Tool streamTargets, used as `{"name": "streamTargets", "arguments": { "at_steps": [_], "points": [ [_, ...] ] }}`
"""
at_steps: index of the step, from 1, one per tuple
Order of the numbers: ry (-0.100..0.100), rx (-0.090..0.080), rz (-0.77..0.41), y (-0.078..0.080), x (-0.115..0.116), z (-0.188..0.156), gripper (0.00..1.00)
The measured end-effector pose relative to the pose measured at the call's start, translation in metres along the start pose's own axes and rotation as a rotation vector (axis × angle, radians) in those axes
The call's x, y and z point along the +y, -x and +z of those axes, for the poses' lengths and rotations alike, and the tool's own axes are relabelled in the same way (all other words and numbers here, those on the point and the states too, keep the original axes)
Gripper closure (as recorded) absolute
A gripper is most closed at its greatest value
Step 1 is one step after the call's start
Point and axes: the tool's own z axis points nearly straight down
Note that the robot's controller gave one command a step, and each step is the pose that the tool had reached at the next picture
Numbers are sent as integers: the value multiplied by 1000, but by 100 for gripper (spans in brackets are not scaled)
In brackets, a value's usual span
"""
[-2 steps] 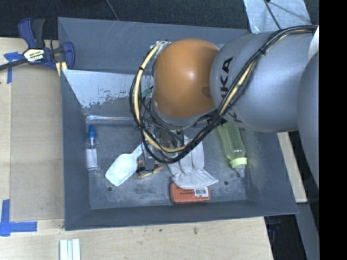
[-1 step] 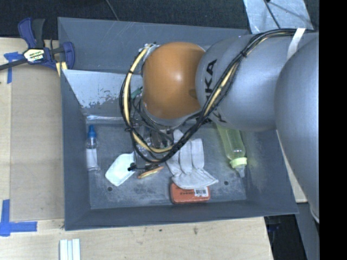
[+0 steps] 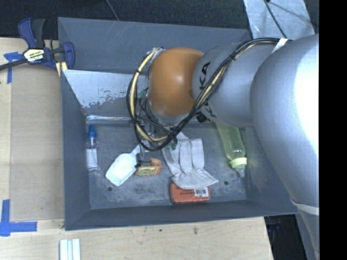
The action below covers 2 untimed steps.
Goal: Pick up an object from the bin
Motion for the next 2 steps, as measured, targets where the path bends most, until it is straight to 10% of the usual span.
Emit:
{"name": "streamTargets", "arguments": {
  "at_steps": [1, 2],
  "points": [
    [-1, 9, 113, -63, 2, 11, 100],
    [-1, 9, 114, -63, 2, 11, 100]
  ]
}}
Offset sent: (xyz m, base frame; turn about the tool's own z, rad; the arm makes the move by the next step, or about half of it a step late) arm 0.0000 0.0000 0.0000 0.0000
